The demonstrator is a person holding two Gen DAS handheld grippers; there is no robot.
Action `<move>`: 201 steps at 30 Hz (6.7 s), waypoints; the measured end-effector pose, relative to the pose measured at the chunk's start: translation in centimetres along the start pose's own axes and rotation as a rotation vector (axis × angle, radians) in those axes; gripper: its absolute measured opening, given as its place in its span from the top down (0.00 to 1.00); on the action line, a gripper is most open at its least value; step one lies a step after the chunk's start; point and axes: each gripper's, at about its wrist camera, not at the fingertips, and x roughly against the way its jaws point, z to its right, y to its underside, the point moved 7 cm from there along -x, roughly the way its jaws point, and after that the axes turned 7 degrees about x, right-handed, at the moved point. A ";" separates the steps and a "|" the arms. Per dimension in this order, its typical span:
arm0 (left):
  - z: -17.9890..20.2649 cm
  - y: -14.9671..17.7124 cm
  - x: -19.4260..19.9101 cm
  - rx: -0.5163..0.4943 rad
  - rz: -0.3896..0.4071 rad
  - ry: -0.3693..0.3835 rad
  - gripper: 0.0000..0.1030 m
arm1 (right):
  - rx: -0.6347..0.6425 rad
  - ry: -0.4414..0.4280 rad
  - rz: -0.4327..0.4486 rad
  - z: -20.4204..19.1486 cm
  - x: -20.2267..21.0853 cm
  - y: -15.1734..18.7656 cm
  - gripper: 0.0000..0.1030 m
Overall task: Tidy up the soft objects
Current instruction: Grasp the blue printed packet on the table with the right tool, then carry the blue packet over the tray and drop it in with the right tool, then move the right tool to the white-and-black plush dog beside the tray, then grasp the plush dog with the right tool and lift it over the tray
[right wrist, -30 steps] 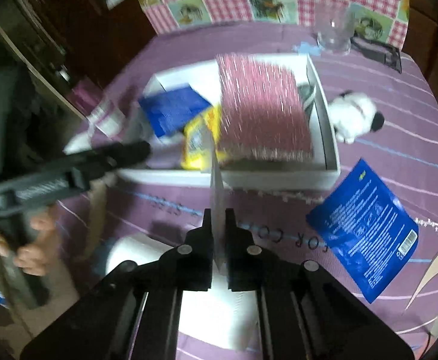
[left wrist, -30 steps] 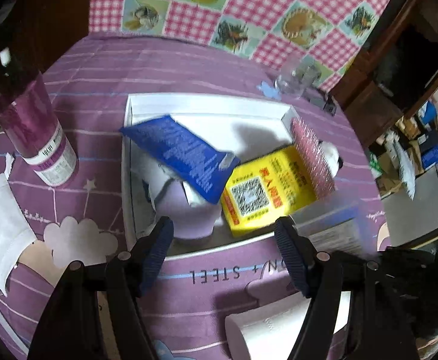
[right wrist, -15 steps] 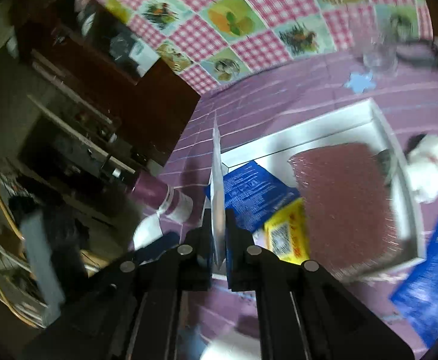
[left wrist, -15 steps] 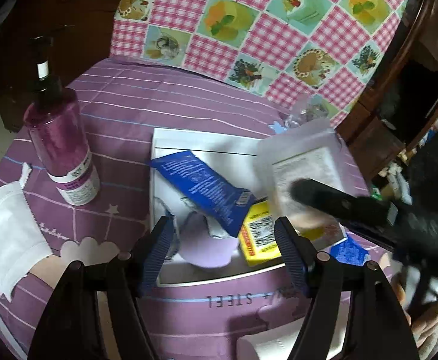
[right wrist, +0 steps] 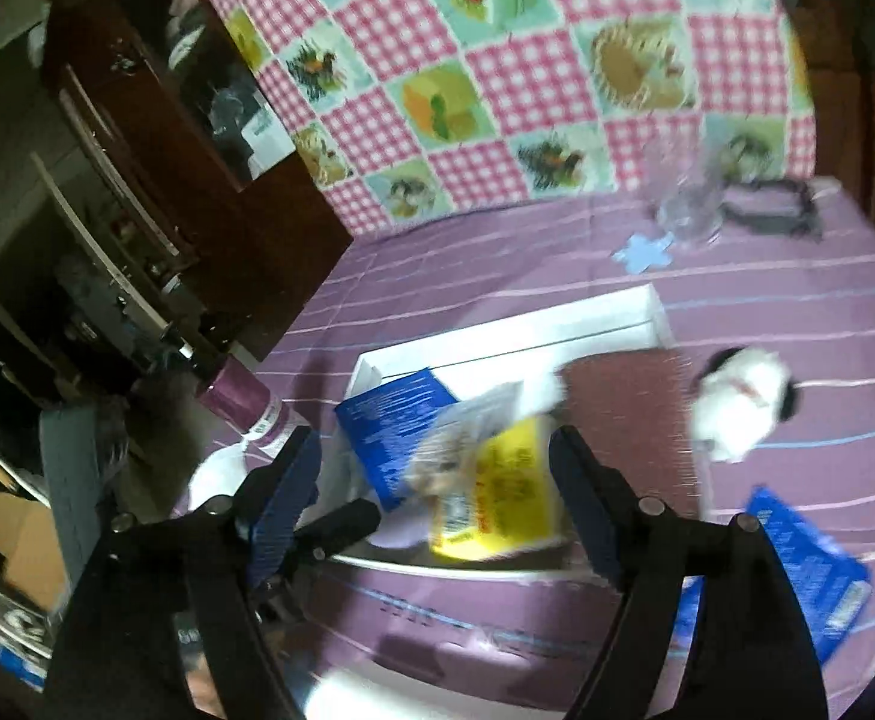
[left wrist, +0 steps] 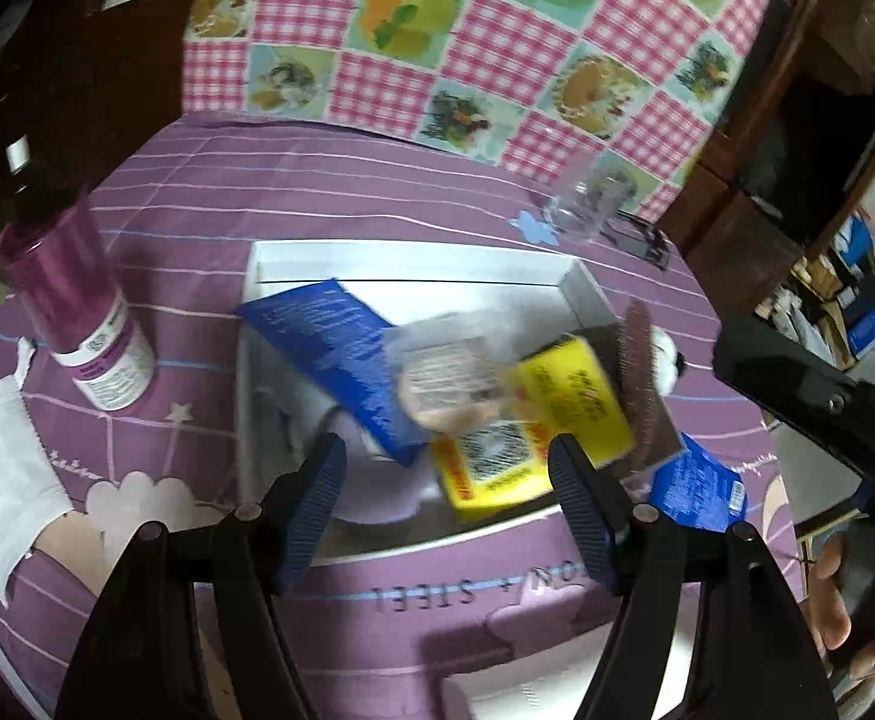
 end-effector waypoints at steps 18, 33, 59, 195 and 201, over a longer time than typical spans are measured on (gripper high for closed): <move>12.0 6.9 -2.8 -0.273 -0.106 0.125 0.32 | -0.291 0.384 -0.224 17.6 5.7 11.6 0.23; 11.6 7.8 -5.1 -0.260 -0.132 0.092 0.32 | -0.025 0.537 -0.248 15.1 1.3 11.4 0.00; 9.6 6.0 -3.6 -0.112 -0.155 0.273 0.31 | 0.041 0.179 -0.012 9.1 4.4 10.5 0.87; 13.2 0.0 -4.2 -0.284 0.123 -0.089 0.56 | -0.617 0.028 -0.230 17.8 -2.4 2.2 0.74; 11.9 -0.9 -3.2 -0.233 0.126 -0.086 0.56 | -0.536 0.055 -0.215 16.1 -1.0 0.8 0.74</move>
